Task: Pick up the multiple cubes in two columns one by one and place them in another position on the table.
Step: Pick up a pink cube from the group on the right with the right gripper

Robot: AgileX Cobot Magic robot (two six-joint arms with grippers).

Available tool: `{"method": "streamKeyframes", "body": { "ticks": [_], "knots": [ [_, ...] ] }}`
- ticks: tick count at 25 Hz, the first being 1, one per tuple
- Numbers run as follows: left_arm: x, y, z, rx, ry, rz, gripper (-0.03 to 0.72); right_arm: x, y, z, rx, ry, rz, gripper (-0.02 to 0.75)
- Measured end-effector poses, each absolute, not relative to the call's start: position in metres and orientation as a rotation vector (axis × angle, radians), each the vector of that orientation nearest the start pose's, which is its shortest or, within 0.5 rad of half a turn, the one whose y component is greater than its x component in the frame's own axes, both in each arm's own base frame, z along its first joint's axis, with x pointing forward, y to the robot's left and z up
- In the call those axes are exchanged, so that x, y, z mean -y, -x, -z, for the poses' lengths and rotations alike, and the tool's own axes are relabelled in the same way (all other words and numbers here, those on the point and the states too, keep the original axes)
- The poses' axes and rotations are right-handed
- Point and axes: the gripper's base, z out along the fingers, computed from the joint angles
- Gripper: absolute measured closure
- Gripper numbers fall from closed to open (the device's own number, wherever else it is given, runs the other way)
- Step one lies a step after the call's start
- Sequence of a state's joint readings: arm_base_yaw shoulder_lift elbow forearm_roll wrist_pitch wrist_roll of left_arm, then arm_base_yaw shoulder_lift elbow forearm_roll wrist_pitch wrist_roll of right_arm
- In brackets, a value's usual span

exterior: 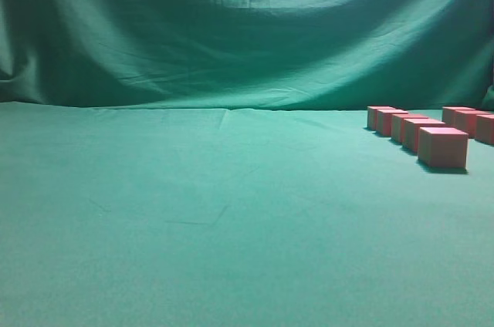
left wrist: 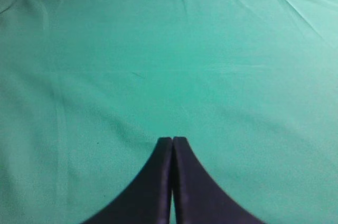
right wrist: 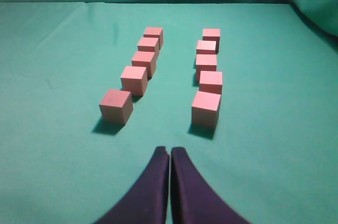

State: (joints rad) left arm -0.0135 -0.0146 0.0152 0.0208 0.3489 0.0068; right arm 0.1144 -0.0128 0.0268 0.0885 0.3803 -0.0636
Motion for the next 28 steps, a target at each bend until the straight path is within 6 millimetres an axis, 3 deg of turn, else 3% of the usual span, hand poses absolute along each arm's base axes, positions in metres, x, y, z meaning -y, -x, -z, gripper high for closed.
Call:
{"method": "streamKeyframes", "body": {
  "ticks": [28],
  "knots": [
    [0.0001, -0.0528, -0.1774, -1.833, -0.032, -0.016, 0.688, -0.0089, -0.0516, -0.1708, -1.875, 0.112, -0.122, 0.738]
  ]
}}
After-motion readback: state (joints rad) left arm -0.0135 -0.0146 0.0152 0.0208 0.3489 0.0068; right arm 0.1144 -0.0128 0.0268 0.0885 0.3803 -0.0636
